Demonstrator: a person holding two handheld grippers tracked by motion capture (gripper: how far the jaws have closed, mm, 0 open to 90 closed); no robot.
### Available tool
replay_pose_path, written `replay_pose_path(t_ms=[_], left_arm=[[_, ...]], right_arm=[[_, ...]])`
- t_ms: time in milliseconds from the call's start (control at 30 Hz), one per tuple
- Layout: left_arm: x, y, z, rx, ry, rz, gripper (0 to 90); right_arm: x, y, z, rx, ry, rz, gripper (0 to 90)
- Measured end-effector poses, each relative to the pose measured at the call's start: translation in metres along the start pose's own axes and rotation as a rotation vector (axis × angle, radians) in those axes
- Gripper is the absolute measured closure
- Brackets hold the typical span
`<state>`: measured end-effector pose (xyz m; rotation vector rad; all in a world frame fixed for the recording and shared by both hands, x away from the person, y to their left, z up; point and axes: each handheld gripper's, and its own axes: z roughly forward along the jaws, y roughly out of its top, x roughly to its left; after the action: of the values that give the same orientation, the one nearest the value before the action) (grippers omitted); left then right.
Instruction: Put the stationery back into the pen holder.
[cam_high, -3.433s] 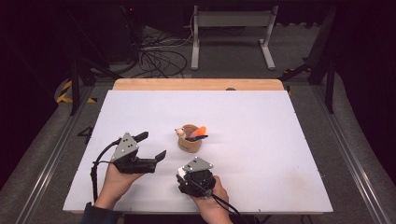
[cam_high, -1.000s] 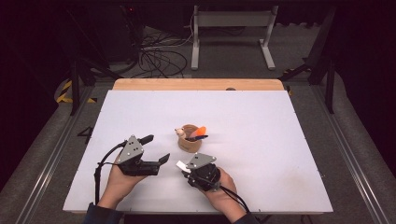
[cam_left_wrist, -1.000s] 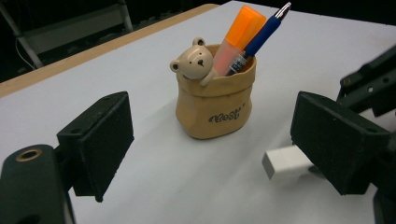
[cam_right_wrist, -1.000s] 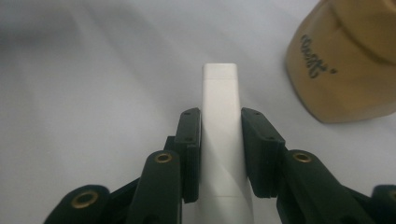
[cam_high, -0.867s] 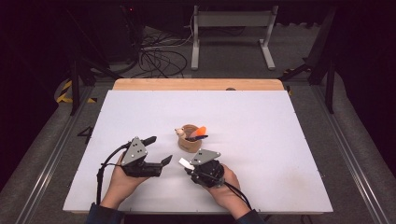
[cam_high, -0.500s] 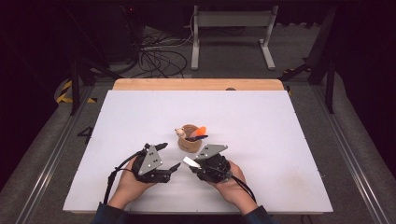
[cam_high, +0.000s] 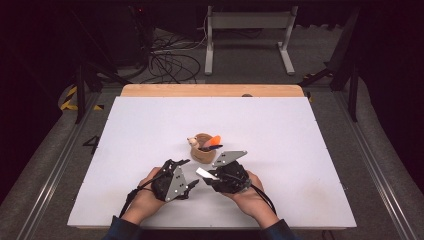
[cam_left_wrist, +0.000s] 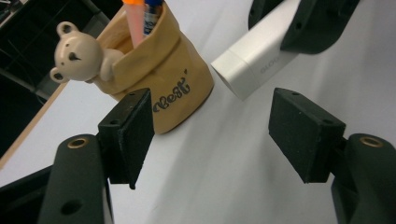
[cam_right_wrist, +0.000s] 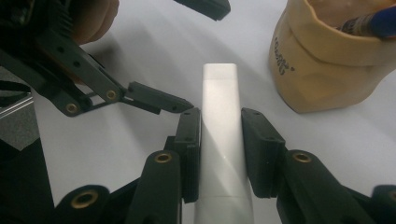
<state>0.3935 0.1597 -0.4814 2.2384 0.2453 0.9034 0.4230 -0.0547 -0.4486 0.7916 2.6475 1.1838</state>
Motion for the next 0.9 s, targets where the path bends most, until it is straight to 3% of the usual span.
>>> replay_pose_path(t_ms=[100, 300, 400, 500, 567, 900], left_arm=[[-0.005, 0.002, 0.0, -0.005, 0.013, 0.061, 36.1], [-0.015, 0.005, 0.003, 0.001, 0.044, 0.13, 40.9], [-0.018, 0.006, 0.003, 0.012, 0.057, 0.197, 43.5], [-0.02, 0.008, 0.003, -0.012, 0.063, 0.242, 47.7], [-0.022, 0.008, 0.001, -0.014, 0.07, 0.238, 50.2], [-0.024, 0.008, 0.0, -0.019, 0.075, 0.301, 55.2]], right_arm=[[-0.001, 0.0, 0.002, 0.011, 0.012, 0.012, 69.7], [-0.001, 0.001, 0.004, 0.004, 0.045, 0.029, 69.7], [-0.002, 0.001, 0.004, 0.008, 0.054, 0.041, 69.7], [-0.001, 0.0, 0.005, 0.007, 0.062, 0.053, 69.7], [-0.001, 0.0, 0.005, 0.01, 0.069, 0.055, 69.7], [-0.001, 0.0, 0.005, 0.002, 0.086, 0.073, 69.7]])
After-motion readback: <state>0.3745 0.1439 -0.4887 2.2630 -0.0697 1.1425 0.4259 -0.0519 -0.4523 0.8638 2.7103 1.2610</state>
